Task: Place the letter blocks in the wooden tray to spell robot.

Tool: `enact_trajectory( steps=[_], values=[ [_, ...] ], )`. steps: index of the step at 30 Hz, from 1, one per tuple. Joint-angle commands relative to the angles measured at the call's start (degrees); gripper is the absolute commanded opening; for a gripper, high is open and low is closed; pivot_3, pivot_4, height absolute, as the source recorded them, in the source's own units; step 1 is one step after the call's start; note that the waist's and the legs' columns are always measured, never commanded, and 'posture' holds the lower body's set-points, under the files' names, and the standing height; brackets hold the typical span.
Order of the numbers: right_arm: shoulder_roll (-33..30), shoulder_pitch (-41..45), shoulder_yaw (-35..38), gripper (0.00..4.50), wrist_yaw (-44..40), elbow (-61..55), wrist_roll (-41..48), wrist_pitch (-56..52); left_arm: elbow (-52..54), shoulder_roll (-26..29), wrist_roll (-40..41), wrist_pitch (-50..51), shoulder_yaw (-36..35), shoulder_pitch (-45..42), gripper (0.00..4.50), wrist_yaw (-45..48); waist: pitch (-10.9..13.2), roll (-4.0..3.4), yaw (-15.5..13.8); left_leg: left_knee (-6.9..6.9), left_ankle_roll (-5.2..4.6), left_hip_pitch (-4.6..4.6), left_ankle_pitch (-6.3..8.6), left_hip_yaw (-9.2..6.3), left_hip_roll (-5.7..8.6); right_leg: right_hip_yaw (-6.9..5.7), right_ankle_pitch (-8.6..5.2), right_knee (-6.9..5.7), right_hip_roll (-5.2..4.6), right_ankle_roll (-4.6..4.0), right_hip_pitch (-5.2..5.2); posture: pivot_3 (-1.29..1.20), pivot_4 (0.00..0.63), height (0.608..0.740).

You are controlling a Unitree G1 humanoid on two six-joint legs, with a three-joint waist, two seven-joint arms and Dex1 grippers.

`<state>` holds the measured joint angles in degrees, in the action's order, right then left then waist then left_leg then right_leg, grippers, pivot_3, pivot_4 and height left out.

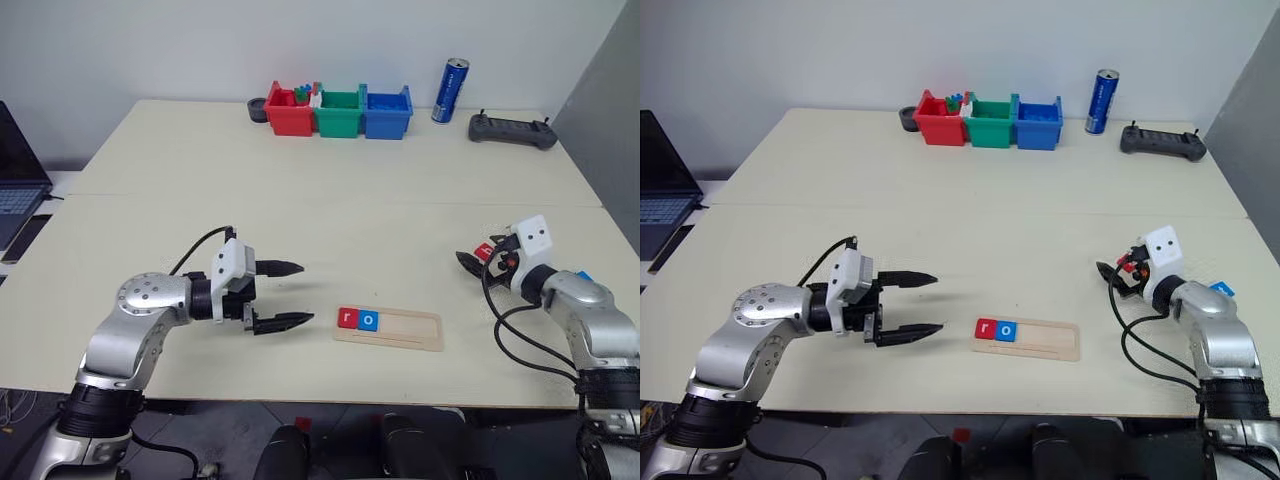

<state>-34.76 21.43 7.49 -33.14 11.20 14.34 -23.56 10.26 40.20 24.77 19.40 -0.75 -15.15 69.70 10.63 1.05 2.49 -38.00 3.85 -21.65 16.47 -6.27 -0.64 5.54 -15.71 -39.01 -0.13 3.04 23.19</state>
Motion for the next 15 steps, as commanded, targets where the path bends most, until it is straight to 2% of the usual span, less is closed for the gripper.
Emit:
enact_trajectory(
  steps=[1,8,13,15],
  values=[
    [-0.9,2.6,0.2,4.50,-2.3,5.3,-1.2,4.4,3.4,0.9,1.8,-0.3,-1.5,0.7,4.48,-0.2,0.0,0.00,0.2,0.00,0.00,0.00,0.00,0.00,0.00,0.00,0.00,0.00,0.00,0.00,0.00,0.00,0.150,0.740],
    [-1.6,5.5,-0.2,4.50,-6.6,13.9,-2.2,6.5,6.2,0.2,3.3,1.8,-0.1,-1.7,4.48,-1.5,0.0,-0.01,0.6,0.01,-0.01,0.01,0.00,0.00,-0.01,0.00,0.00,-0.03,0.00,-0.01,0.01,0.00,0.150,0.740],
    [-0.7,7.3,1.0,4.50,-6.6,17.5,-1.5,6.7,5.6,-0.5,3.7,2.9,0.7,-4.4,4.48,-2.3,0.0,-0.01,0.9,0.01,0.00,0.03,0.00,0.00,-0.01,0.01,0.01,-0.03,0.01,-0.01,0.00,0.00,0.150,0.740],
    [-0.5,7.9,0.8,4.09,-6.4,18.9,-1.9,7.2,5.4,-0.7,3.6,3.1,0.9,-5.0,4.50,-2.4,0.0,-0.01,0.9,0.01,0.00,0.03,0.00,0.01,-0.01,0.01,0.01,-0.03,0.01,-0.01,0.00,0.00,0.150,0.740]
  ],
)
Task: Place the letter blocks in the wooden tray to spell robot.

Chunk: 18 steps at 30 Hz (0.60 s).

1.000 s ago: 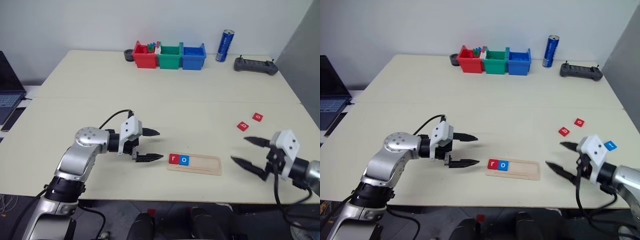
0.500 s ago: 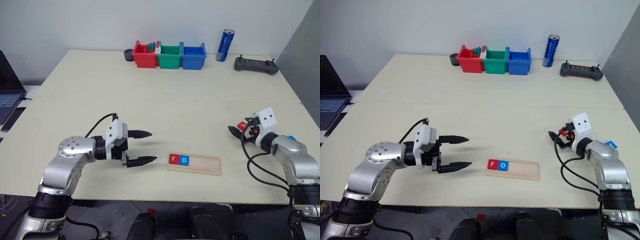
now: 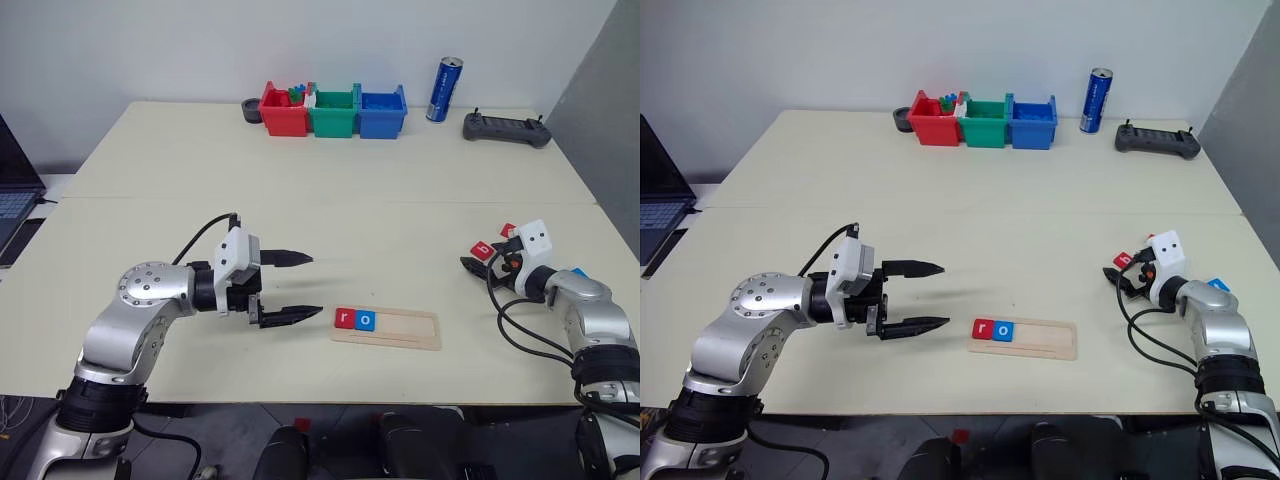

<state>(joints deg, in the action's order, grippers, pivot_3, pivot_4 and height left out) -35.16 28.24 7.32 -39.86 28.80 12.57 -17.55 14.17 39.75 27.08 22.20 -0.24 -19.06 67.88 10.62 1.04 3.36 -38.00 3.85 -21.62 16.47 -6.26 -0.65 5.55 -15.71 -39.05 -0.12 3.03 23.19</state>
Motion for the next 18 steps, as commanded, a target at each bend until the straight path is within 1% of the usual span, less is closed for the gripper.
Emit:
enact_trajectory(
  steps=[1,7,8,10,13,16,18],
  values=[
    [0.0,1.3,0.9,3.89,0.6,1.9,-0.4,1.3,1.5,-0.4,1.2,0.4,0.5,-1.3,4.50,-0.6,0.0,0.00,0.0,0.00,0.00,0.00,0.00,0.00,0.00,0.00,0.00,0.00,0.00,0.00,0.00,0.00,0.150,0.740],
    [-0.1,0.9,0.7,1.73,1.1,2.1,-0.9,1.4,1.6,-0.2,1.2,0.5,0.4,-1.3,4.50,-0.7,0.0,0.00,0.0,0.00,0.00,0.00,0.00,-0.01,0.00,0.00,0.00,0.00,0.00,0.00,0.00,0.00,0.150,0.740],
    [-0.3,0.4,0.8,1.46,1.3,1.1,-0.9,1.2,1.6,-0.1,1.2,0.5,0.4,-1.1,4.50,-0.7,0.0,0.00,0.0,0.00,0.00,0.00,0.00,-0.01,0.00,0.00,0.00,0.00,0.00,0.00,0.00,0.00,0.150,0.740],
    [-0.7,-1.7,1.2,1.45,1.6,-3.1,-0.5,-0.2,1.9,0.2,1.3,0.5,0.1,-0.6,4.50,-0.7,0.0,0.00,0.0,0.00,0.00,-0.01,0.00,-0.01,0.00,0.00,0.00,0.00,0.00,0.00,0.00,0.00,0.150,0.740],
    [-1.2,-8.5,3.3,1.45,4.6,-16.6,0.8,-5.0,3.0,0.6,1.9,1.3,-0.4,0.3,4.50,-1.0,0.0,-0.02,-0.2,0.03,0.00,-0.04,0.00,-0.09,0.00,-0.05,0.00,0.01,0.00,0.00,0.00,0.00,0.150,0.740],
    [1.0,-17.0,8.0,1.45,12.5,-31.5,1.1,-11.9,5.0,1.0,2.9,2.1,-0.5,1.8,4.50,-1.3,0.0,-0.03,-0.4,0.04,0.00,-0.13,0.00,-0.13,0.00,-0.07,-0.01,0.05,-0.02,0.00,0.05,0.00,0.150,0.740],
    [4.7,-22.6,11.0,1.45,18.4,-41.7,2.0,-18.4,6.0,0.8,3.6,2.8,-0.3,2.3,4.50,-1.8,0.0,-0.05,-0.5,0.03,0.01,-0.13,0.00,-0.11,0.02,-0.04,-0.01,0.04,-0.04,0.01,0.05,0.00,0.150,0.740]
  ],
)
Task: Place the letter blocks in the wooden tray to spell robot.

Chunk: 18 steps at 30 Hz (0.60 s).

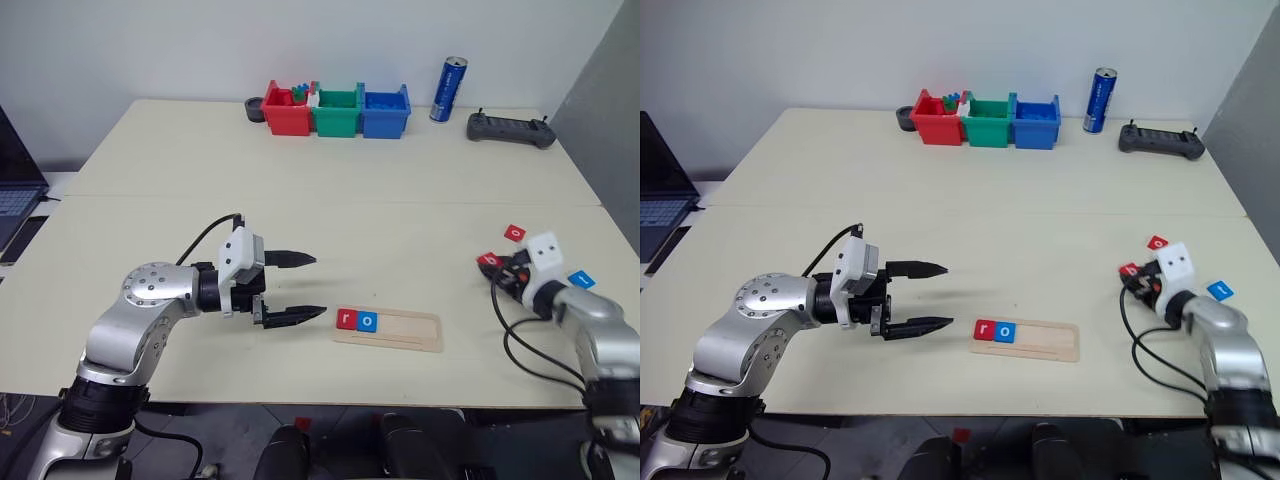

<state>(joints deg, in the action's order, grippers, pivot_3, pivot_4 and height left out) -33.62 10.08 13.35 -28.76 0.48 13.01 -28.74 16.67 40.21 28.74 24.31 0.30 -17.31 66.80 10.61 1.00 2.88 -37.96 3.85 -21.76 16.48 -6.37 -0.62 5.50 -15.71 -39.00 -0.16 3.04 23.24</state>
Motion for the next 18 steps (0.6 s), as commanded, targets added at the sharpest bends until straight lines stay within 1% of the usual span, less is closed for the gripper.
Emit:
enact_trajectory(
  steps=[1,4,5,8,12,18],
  values=[
    [5.4,-7.1,6.1,1.45,10.2,-18.3,1.7,-10.3,3.9,0.2,2.1,1.3,-0.6,0.7,4.50,-1.2,0.0,-0.02,0.0,0.00,0.00,0.01,0.00,-0.01,-0.01,-0.01,0.00,-0.02,0.00,0.00,0.00,0.00,0.150,0.740],
    [13.2,-14.7,5.7,1.45,18.4,-31.0,-0.1,-16.5,4.8,-0.7,2.6,2.0,0.9,0.5,4.50,-1.3,0.0,-0.05,-0.1,0.00,0.00,0.05,0.00,-0.04,-0.05,-0.02,-0.01,-0.07,0.06,0.00,-0.01,0.00,0.150,0.740],
    [15.9,-16.5,5.1,1.45,20.6,-33.8,-0.4,-17.7,4.8,-1.0,2.7,2.0,1.3,0.3,4.50,-1.2,0.0,-0.07,0.0,0.00,0.01,0.07,0.00,-0.01,-0.06,0.01,-0.01,-0.07,0.08,0.00,-0.01,0.00,0.150,0.740],
    [20.8,-20.4,1.2,1.45,24.6,-39.7,-2.3,-19.6,4.2,-1.3,2.7,1.8,2.0,-0.3,4.50,-0.9,-0.1,-0.13,0.3,-0.01,0.01,0.11,-0.01,0.09,-0.06,0.09,-0.02,-0.05,0.08,0.01,-0.02,0.00,0.150,0.740],
    [25.7,-23.3,-3.0,1.45,28.7,-43.3,-4.2,-20.2,3.2,-1.0,2.3,0.6,2.1,0.2,4.50,0.0,-0.1,-0.14,0.4,0.00,0.01,0.15,-0.01,0.09,-0.08,0.09,-0.03,-0.03,0.11,0.02,-0.02,0.00,0.150,0.740],
    [29.6,-25.6,-6.7,1.45,31.2,-43.7,-5.7,-19.5,2.0,-0.7,1.5,-1.7,1.8,2.0,4.50,1.0,-0.1,-0.14,0.4,0.03,0.01,0.15,-0.01,0.10,-0.10,0.09,-0.04,-0.01,0.11,0.01,-0.02,0.00,0.150,0.740]
  ],
)
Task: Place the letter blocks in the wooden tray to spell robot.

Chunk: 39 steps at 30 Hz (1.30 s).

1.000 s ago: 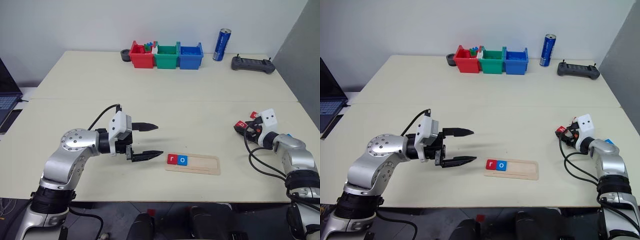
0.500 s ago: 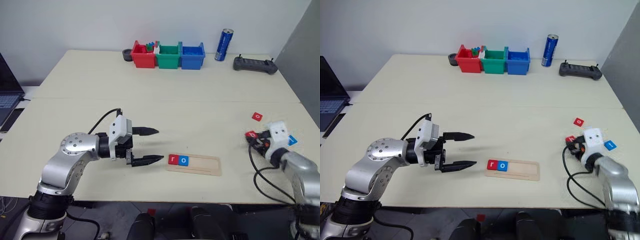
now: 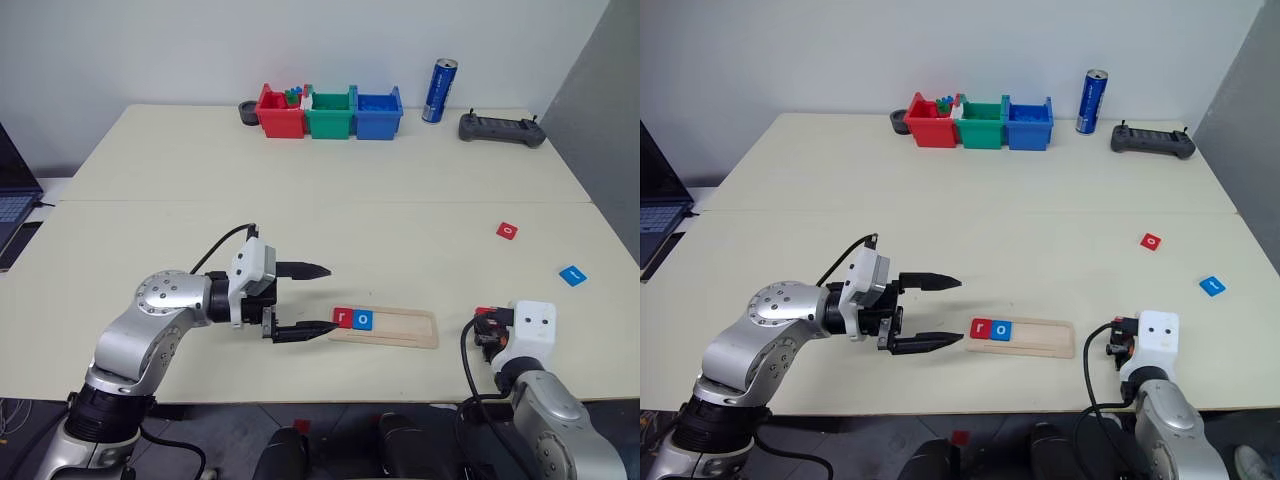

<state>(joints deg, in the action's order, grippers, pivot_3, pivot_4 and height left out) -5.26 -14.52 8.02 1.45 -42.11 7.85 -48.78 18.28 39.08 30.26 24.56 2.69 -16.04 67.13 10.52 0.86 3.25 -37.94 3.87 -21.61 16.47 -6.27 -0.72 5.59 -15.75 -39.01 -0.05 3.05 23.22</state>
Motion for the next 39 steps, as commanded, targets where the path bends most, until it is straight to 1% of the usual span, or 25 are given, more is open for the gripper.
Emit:
enact_trajectory(
  steps=[1,3,7,8,10,12,16,17,19,21,23,26,29,32,39],
  values=[
    [1.8,-1.1,-1.4,2.20,1.2,-0.8,-0.6,1.3,0.3,0.4,-0.2,-2.4,-0.5,1.2,4.50,0.7,0.0,0.00,0.0,0.01,0.00,0.00,0.00,0.00,-0.01,-0.01,0.00,0.01,0.00,0.00,0.00,0.00,0.150,0.740],
    [3.0,-0.5,-0.6,2.89,2.2,-0.7,-0.9,3.0,0.0,0.3,-0.5,-3.2,-0.5,1.8,4.50,0.6,0.0,0.00,0.0,0.01,0.00,0.00,0.00,0.00,-0.01,0.00,0.00,0.01,0.00,0.00,0.00,0.00,0.150,0.740],
    [3.0,0.8,0.9,4.29,2.0,-1.2,-0.9,5.2,-0.4,0.2,-0.7,-4.2,-0.3,2.4,4.50,0.4,0.0,0.00,0.0,0.01,0.00,0.00,0.00,0.00,-0.01,0.00,-0.05,0.01,0.00,0.07,0.01,0.00,0.150,0.740],
    [3.0,1.7,1.7,4.40,1.3,-1.5,0.2,6.0,-0.7,0.3,-0.8,-4.5,-0.4,2.5,4.50,0.4,0.0,0.00,0.0,0.01,0.00,0.00,0.00,0.01,0.00,0.00,-0.05,0.01,0.00,0.08,0.01,0.00,0.150,0.740],
    [1.5,3.5,3.5,4.40,-1.3,-1.9,2.4,7.4,-1.1,0.4,-1.0,-4.9,-0.5,2.6,4.50,0.5,0.0,0.00,0.0,0.01,0.00,-0.01,0.00,0.01,0.00,0.00,-0.05,0.02,0.00,0.07,0.01,0.00,0.150,0.740],
    [-2.2,4.9,6.3,4.40,-6.0,-1.2,5.4,7.2,-1.1,0.5,-1.1,-5.0,-0.5,2.7,4.50,0.4,0.0,0.00,0.0,0.00,0.00,-0.01,0.00,0.02,0.00,0.01,-0.04,0.02,0.00,0.06,0.01,0.00,0.150,0.740],
    [-14.4,6.1,11.6,4.40,-20.9,4.3,13.4,6.9,-0.2,0.3,-1.0,-4.2,-0.4,2.3,4.50,-0.5,0.0,0.02,0.0,0.00,-0.01,-0.02,0.01,0.00,0.02,-0.02,-0.01,0.05,-0.01,0.00,-0.01,0.00,0.150,0.740],
    [-18.6,6.1,12.1,4.40,-25.3,6.3,13.9,8.5,0.5,0.1,-0.9,-3.6,-0.2,2.0,4.50,-1.1,0.0,0.01,0.0,0.00,-0.02,-0.03,0.01,0.01,0.02,-0.01,-0.01,0.05,-0.01,0.00,-0.02,0.00,0.150,0.740],
    [-26.0,6.1,12.0,4.40,-33.4,9.9,14.6,11.6,2.0,-0.1,-0.4,-2.3,0.2,1.7,4.50,-2.2,0.0,0.03,0.0,0.00,-0.02,-0.02,0.01,0.03,0.05,0.00,-0.01,0.05,-0.02,0.00,-0.03,0.00,0.150,0.740],
    [-31.7,6.8,11.1,4.40,-39.5,12.9,15.4,13.4,3.0,-0.2,-0.1,-1.3,0.4,1.4,4.50,-2.9,0.1,0.05,0.0,-0.01,-0.03,-0.02,0.01,0.04,0.04,0.01,-0.01,0.05,-0.02,0.01,-0.03,0.00,0.150,0.740],
    [-36.8,8.1,9.7,4.40,-44.7,16.2,15.3,14.7,3.7,-0.2,0.2,-0.3,0.6,1.0,4.50,-3.4,0.1,0.05,0.0,-0.01,-0.03,-0.01,0.01,0.01,0.03,-0.01,-0.01,0.05,0.00,0.02,-0.05,0.00,0.150,0.740],
    [-43.5,10.4,6.5,4.40,-51.9,22.4,12.8,19.1,4.0,-0.2,0.4,0.7,0.6,0.3,4.50,-3.7,0.1,0.08,0.1,-0.02,-0.03,0.02,0.01,0.09,0.03,0.05,-0.01,0.04,0.00,0.02,-0.06,0.00,0.150,0.740],
    [-47.5,11.6,3.6,4.40,-56.9,27.0,11.6,22.0,4.0,0.0,0.6,1.2,0.4,0.1,4.50,-3.7,0.1,0.11,0.0,-0.03,-0.03,0.01,0.01,0.06,0.03,0.03,-0.01,0.05,0.00,0.02,-0.06,0.00,0.150,0.740],
    [-49.7,14.0,1.1,4.40,-60.3,32.0,9.9,25.1,4.2,0.8,0.6,1.3,0.0,0.8,4.50,-3.2,0.1,0.12,0.0,-0.03,-0.03,-0.02,0.01,0.05,0.04,0.01,0.00,0.05,-0.01,0.00,-0.06,0.00,0.150,0.740],
    [-52.1,18.4,-3.2,4.40,-65.5,38.8,7.1,29.7,3.3,2.5,-0.7,-0.9,-0.6,2.9,4.50,-1.8,0.1,0.13,0.0,-0.04,-0.03,0.01,0.01,0.04,0.04,0.01,0.01,0.04,-0.02,0.00,-0.06,0.00,0.150,0.740]
  ],
)
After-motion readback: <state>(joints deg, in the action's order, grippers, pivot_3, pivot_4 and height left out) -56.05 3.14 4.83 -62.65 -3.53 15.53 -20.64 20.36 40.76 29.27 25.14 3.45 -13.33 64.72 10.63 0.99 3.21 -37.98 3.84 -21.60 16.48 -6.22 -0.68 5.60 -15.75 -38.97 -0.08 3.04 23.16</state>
